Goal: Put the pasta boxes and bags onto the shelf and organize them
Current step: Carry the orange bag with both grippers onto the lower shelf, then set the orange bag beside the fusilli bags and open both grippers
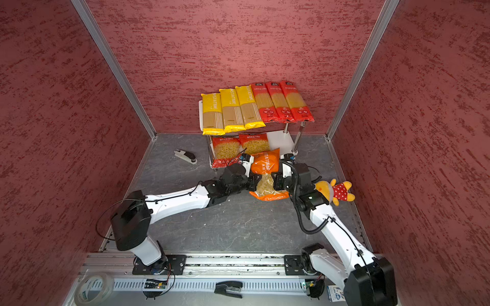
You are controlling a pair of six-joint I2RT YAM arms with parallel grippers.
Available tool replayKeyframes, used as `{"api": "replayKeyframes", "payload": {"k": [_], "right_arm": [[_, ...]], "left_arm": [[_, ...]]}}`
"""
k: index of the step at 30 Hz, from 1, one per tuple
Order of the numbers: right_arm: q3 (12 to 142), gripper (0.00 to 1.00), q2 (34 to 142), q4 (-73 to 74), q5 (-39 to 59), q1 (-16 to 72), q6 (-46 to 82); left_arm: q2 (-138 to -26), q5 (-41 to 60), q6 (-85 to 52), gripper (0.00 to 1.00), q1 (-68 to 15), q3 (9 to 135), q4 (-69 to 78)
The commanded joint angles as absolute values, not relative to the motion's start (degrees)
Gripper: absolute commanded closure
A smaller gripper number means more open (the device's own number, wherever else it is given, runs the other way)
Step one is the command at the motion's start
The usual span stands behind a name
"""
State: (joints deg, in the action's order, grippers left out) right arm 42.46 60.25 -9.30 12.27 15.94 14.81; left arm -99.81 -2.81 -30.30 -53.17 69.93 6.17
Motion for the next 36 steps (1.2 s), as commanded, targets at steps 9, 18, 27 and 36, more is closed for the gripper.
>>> {"api": "replayKeyframes", "payload": {"k": [9, 18, 27, 36], "right_arm": [[54.7, 1.00, 81.8, 22.5, 6.9, 9.2, 7.6], [61.6, 0.95, 99.6, 38.6, 1.2, 9.0, -1.7], [59.9, 0.48, 102.7, 37.0, -3.8, 9.0, -2.2], [50.2, 0.38, 88.3, 31.3, -7.6, 9.0, 4.3]], "left_arm": [[-121.8, -2.6, -23.7, 1.00, -50.4, 95.6, 20.9], [-137.6, -5.8, -20.8, 1.00, -47.2, 114.9, 20.8], [-149.7, -11.1, -21.4, 1.00, -45.0, 131.2, 13.1], [-152.9, -16.5, -21.3, 1.00, -45.1, 137.5, 9.5]]}}
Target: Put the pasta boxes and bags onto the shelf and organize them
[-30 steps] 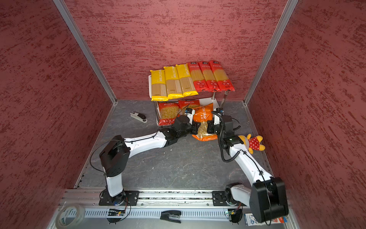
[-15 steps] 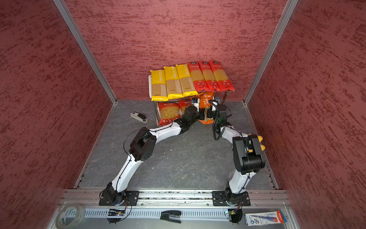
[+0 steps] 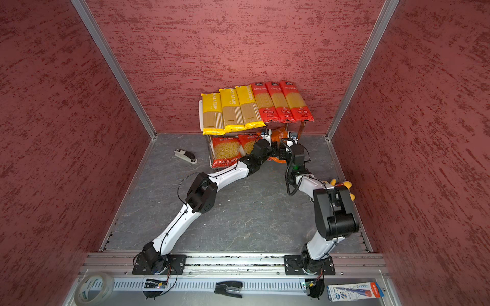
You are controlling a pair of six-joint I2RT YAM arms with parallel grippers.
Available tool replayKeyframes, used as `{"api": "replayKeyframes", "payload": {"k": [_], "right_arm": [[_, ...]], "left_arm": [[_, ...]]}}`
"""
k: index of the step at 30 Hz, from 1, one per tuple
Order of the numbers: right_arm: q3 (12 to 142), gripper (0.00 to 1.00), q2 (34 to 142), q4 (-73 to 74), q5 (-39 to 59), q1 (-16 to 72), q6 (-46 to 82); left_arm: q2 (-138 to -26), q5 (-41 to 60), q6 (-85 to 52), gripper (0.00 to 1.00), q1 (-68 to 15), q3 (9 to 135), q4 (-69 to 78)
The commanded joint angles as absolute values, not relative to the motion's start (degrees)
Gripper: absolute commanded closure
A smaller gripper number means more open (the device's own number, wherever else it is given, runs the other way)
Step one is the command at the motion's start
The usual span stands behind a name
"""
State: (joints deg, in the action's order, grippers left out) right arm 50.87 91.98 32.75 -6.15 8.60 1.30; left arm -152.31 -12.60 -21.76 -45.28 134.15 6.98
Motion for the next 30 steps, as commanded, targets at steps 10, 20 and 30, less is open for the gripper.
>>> {"api": "replayKeyframes", "payload": {"k": [10, 20, 30], "right_arm": [[42.3, 0.42, 79.4, 20.4, -2.6, 9.0, 24.1], [39.0, 0.46, 76.6, 17.3, 3.3, 7.9, 27.1], [36.4, 0.45, 63.9, 6.2, 1.8, 6.0, 22.6]], "left_arm": [[-158.2, -18.3, -17.2, 0.87, -45.5, 145.4, 3.8], [-145.2, -14.1, -12.7, 0.40, -45.7, 130.2, 7.6], [-116.3, -13.2, -9.1, 0.33, -51.9, 88.0, 16.9]]}}
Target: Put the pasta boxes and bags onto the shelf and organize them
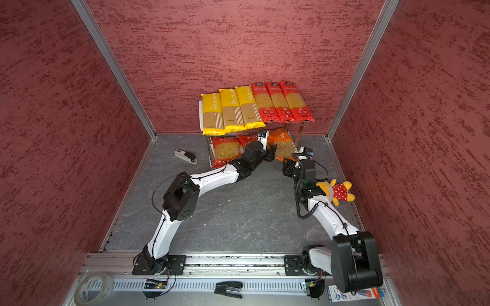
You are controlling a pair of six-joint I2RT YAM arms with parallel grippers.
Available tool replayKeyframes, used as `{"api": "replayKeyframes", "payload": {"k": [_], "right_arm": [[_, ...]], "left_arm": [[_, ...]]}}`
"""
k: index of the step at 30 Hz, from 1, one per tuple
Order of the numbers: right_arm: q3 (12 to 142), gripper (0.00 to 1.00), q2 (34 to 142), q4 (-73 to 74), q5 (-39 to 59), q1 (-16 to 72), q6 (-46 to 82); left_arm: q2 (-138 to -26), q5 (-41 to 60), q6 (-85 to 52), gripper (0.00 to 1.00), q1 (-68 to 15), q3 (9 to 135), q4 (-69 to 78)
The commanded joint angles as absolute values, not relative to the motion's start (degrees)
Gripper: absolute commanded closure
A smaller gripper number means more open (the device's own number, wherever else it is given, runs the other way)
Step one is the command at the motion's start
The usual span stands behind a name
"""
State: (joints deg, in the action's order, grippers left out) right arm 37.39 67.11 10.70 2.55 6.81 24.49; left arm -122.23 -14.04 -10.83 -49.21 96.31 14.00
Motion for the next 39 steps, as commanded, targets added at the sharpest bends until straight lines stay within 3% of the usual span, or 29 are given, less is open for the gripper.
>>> {"api": "replayKeyframes", "payload": {"k": [1, 6, 9, 12, 16, 22, 27, 31, 34, 37, 38, 39], "right_arm": [[36.1, 0.45, 62.2, 4.8, 0.0, 5.3, 21.9], [35.5, 0.42, 56.5, 5.1, -8.6, 0.2, 22.1], [33.4, 0.39, 55.4, 8.2, -17.7, -0.3, 17.8], [26.8, 0.36, 54.5, 18.0, -24.0, -0.6, 12.4], [21.6, 0.33, 58.6, 27.6, -25.7, -1.0, 9.6], [14.6, 0.33, 68.4, 48.6, -25.0, -1.2, 9.9], [12.4, 0.33, 75.8, 60.4, -21.1, -1.2, 7.1], [8.4, 0.32, 82.4, 75.3, -20.0, -1.3, 5.9], [8.9, 0.30, 84.5, 76.1, -14.2, -1.3, 3.9], [8.7, 0.23, 90.5, 83.6, -13.0, -1.5, 3.1], [9.7, 0.23, 88.0, 76.9, -13.2, -1.6, 4.2], [10.7, 0.23, 87.8, 74.4, -13.6, -1.7, 4.4]], "left_arm": [[-112.5, -13.6, -7.9, 0.32, -53.2, 82.5, 17.0], [-92.8, -22.6, 2.2, 0.24, -59.0, 57.4, 16.9], [-79.0, -29.0, -0.1, 0.24, -58.4, 47.5, 7.3], [-64.9, -32.3, 0.5, 0.23, -53.3, 38.3, 3.2], [-55.2, -33.0, 2.4, 0.23, -39.2, 29.5, 5.6], [-57.9, -31.3, 7.8, 0.23, -21.8, 19.4, 24.1], [-69.3, -13.2, 1.6, 0.22, -6.2, 12.0, 49.1], [-77.5, -1.8, 1.6, 0.22, -0.5, 15.7, 53.6], [-85.3, 5.9, 2.1, 0.21, 1.6, 18.3, 55.1], [-87.0, 4.7, 3.1, 0.13, 0.5, 18.4, 56.2], [-88.0, 4.0, 2.2, 0.00, 1.0, 18.8, 56.7], [-88.2, 2.4, 0.9, 0.00, 1.6, 19.4, 56.5]]}}
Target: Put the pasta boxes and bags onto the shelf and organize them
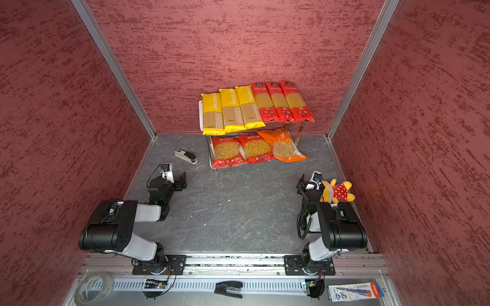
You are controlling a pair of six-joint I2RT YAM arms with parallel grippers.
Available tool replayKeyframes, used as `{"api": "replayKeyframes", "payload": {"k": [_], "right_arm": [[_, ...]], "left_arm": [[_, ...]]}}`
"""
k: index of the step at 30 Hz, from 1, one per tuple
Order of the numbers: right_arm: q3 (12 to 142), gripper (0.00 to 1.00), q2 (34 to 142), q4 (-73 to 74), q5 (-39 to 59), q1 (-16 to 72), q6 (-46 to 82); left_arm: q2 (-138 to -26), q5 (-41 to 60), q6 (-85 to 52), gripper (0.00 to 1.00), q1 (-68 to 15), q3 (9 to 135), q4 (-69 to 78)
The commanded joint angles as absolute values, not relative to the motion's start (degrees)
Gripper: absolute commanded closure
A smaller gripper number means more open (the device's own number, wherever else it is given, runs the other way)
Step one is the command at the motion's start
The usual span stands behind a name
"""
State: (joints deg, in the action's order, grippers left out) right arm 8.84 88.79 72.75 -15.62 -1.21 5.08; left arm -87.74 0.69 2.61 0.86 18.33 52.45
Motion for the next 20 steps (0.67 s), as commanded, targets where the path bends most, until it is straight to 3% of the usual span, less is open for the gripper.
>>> {"api": "replayKeyframes", "payload": {"k": [1, 17, 18, 20], "right_arm": [[11.1, 0.23, 89.4, 76.6, -13.7, -1.7, 3.9], [13.1, 0.20, 88.6, 72.1, -14.4, -1.8, 4.4], [13.1, 0.04, 88.7, 72.0, -14.4, -1.8, 4.3], [14.1, 0.01, 88.6, 70.2, -14.5, -1.8, 4.3]], "left_arm": [[-87.3, -0.5, -1.7, 0.00, 2.5, 20.5, 52.4], [-88.1, -5.3, 0.7, 0.00, -0.6, 20.6, 53.5], [-88.1, -4.5, 0.4, 0.01, -0.2, 20.9, 53.1], [-87.9, -3.3, 0.1, 0.00, 0.3, 21.1, 52.4]]}}
